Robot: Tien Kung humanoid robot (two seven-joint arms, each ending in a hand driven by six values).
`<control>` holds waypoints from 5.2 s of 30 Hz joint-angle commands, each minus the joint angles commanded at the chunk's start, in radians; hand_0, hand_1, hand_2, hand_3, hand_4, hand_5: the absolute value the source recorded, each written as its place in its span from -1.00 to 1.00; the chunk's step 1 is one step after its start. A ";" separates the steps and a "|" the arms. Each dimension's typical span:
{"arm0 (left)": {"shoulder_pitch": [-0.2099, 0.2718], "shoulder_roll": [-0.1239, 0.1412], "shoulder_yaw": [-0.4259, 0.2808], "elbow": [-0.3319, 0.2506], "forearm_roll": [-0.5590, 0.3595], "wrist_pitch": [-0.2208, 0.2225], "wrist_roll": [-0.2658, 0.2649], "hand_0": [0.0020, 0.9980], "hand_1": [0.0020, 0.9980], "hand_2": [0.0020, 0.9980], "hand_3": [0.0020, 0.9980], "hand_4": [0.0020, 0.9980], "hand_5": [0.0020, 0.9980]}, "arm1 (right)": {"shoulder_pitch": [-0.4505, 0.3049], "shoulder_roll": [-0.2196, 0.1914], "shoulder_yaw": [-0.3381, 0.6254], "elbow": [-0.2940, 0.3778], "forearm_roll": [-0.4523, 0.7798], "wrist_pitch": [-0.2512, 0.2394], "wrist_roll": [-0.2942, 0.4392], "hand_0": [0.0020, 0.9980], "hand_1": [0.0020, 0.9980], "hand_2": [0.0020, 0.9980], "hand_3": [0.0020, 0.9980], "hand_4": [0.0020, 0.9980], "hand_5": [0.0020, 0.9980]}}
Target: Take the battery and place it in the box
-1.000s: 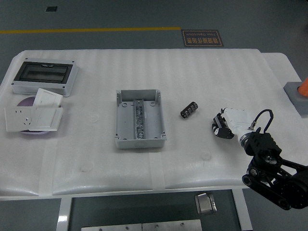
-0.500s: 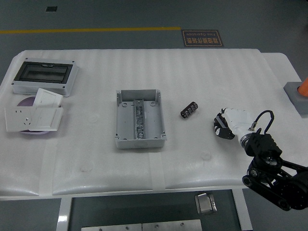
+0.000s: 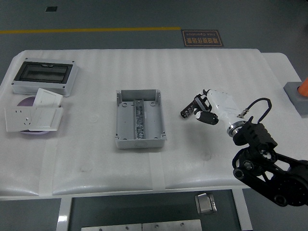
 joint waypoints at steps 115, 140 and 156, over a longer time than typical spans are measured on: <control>-0.002 -0.013 -0.004 -0.003 -0.004 -0.005 0.010 0.24 0.38 0.23 0.18 0.02 -0.61 | 0.151 0.159 -0.071 -0.414 0.026 0.144 0.058 0.00 -0.12 0.37 0.54 0.23 -0.54; 0.002 -0.009 -0.013 -0.006 0.005 -0.009 0.020 0.23 0.37 0.24 0.18 0.02 -0.61 | 0.137 0.180 -0.170 -0.109 -0.100 0.100 0.115 1.00 0.98 1.00 1.00 0.68 -0.21; 0.003 -0.010 -0.007 -0.007 0.000 -0.013 0.032 0.23 0.37 0.24 0.18 0.00 -0.62 | 0.105 0.169 -0.108 -0.152 -0.083 0.069 0.128 1.00 1.00 1.00 1.00 0.76 -0.23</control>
